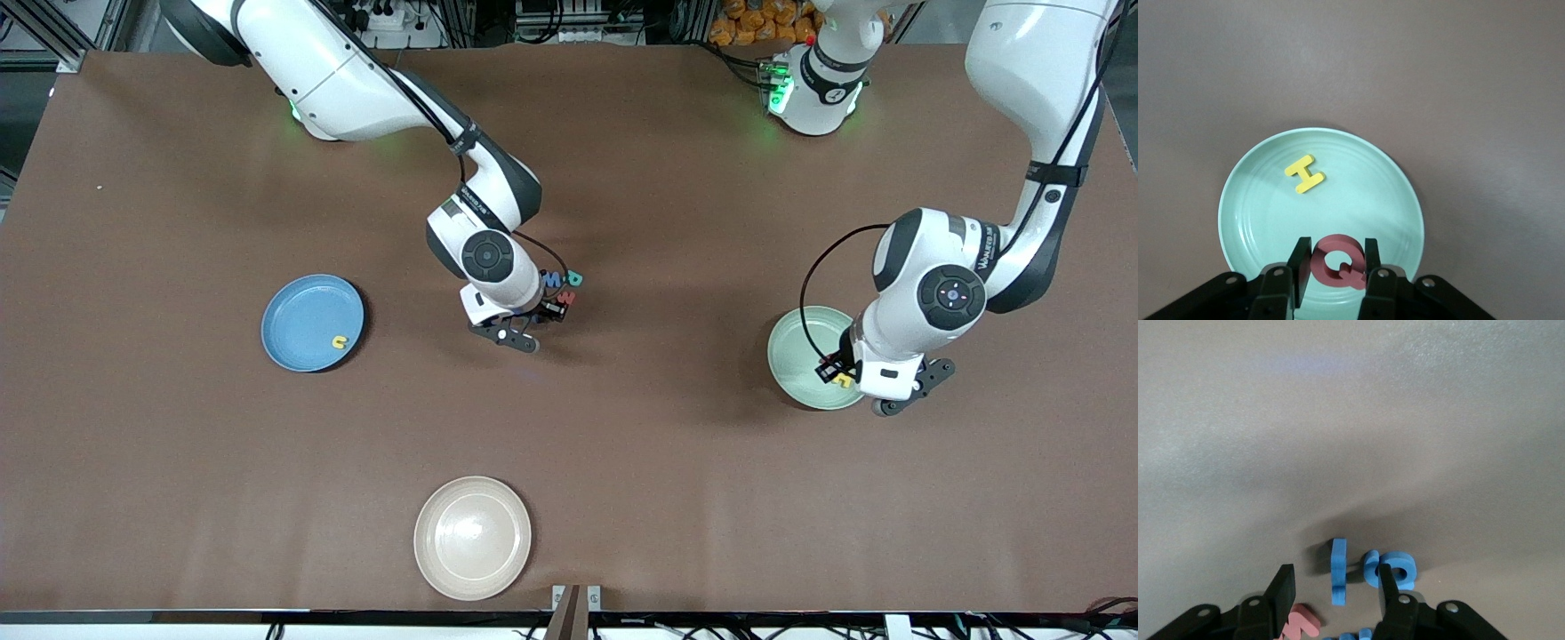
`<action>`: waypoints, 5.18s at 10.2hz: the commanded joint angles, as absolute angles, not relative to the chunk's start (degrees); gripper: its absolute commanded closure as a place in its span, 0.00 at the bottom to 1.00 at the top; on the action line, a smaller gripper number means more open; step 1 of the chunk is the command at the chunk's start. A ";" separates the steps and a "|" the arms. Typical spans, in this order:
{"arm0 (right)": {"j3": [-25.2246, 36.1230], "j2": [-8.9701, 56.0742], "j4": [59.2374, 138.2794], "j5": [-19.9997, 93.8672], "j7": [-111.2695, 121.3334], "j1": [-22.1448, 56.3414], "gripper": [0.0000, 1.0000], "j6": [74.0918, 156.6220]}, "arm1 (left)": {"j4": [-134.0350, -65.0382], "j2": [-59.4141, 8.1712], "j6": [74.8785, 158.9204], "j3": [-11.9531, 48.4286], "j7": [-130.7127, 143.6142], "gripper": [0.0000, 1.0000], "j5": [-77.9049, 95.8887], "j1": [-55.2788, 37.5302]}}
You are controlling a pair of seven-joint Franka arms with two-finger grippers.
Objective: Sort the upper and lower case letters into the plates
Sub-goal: 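Release the Q on the green plate while the right gripper lifts the letter, then drop the blue letter on the blue plate while the left gripper reaches the R, then grasp the teal R with the left gripper while the right gripper returns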
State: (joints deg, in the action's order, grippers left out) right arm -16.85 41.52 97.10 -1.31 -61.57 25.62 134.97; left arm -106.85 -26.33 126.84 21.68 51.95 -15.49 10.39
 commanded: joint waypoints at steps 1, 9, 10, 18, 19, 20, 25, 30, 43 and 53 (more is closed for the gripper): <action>-17.23 41.84 96.77 -2.55 -62.93 25.31 0.53 134.65 | -106.79 -28.03 126.56 21.97 50.62 1.00 -16.08 11.16; -17.40 41.22 95.55 -1.94 -63.90 23.91 1.00 132.47 | -106.26 -28.83 124.81 22.59 52.11 0.00 -15.38 10.38; -17.49 41.22 94.41 -1.76 -63.98 23.56 1.00 131.23 | -106.26 -28.74 124.37 22.59 52.21 0.00 -15.38 10.11; -28.45 35.07 92.46 -0.36 -49.09 -2.39 1.00 109.19 | -106.43 -28.83 123.93 26.98 69.41 0.00 -15.29 1.51; -29.78 34.63 92.81 -0.44 -44.69 -7.42 1.00 105.59 | -106.35 -28.92 123.93 26.98 71.87 0.00 -15.29 -0.33; -29.71 34.28 92.81 -0.96 -39.52 -10.86 1.00 102.95 | -106.35 -29.09 123.93 26.98 75.20 0.00 -15.29 -2.00; -26.99 33.31 98.35 -5.44 -30.78 -19.06 1.00 101.34 | -105.47 -29.79 124.19 27.07 89.01 0.00 -15.21 -8.95; -26.02 33.40 102.22 -5.63 -26.63 -21.79 0.65 105.12 | -101.26 -32.77 124.28 26.98 100.70 0.00 -14.68 -14.40; -27.86 31.20 99.05 -4.31 -46.47 -9.16 0.00 109.50 | -100.28 -38.58 128.66 26.72 121.81 0.00 -15.65 -22.76; -27.51 34.45 98.70 -4.22 -56.25 -3.52 0.00 116.81 | -100.28 -42.63 134.38 26.46 123.49 0.00 -15.73 -25.14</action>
